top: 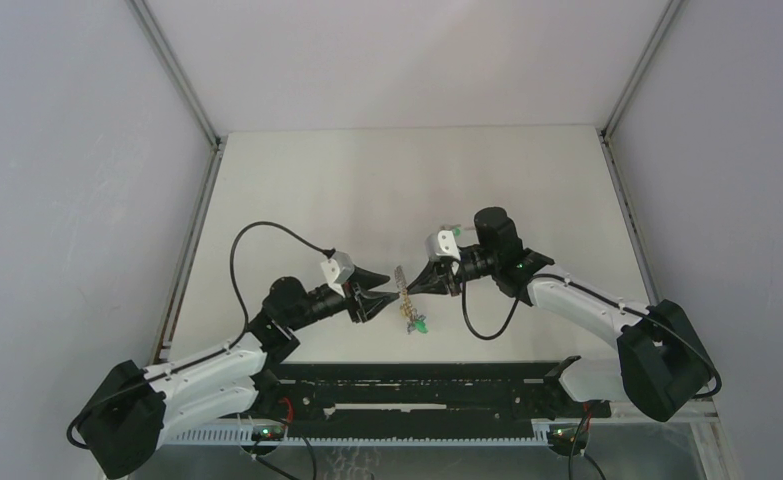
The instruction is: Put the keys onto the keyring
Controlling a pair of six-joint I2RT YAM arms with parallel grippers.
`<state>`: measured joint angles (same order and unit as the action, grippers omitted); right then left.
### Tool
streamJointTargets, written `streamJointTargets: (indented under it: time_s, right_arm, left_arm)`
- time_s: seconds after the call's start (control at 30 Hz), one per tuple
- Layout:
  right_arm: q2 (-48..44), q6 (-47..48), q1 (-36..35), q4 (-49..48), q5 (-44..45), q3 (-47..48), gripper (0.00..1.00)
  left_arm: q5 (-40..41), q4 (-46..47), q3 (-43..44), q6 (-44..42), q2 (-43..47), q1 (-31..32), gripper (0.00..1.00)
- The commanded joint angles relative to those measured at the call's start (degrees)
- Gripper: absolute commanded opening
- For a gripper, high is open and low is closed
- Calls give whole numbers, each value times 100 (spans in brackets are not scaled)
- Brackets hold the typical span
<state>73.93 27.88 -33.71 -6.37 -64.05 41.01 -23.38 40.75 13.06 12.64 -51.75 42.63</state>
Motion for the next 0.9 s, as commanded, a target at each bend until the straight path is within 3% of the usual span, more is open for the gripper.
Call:
streamJointTargets:
  time_s: [0.0,0.33,0.5,0.87]
  right_arm:
    - [-204,15,31,-181,-313,258,0]
    - [-166,383,29,349,-413,427,0]
    - [-153,536,0,396,-443,429,0]
    - [-82,681,-33,562,-445,485,0]
  left_arm:
    - [-222,330,-120,-605,-52,26,52]
    - [-536,1085,-573,-1875,-156,26,59]
    - [-635,1170,-533,-2021,-222,26,58]
    - [-1084,1529,-234,-1784,-623,26,40]
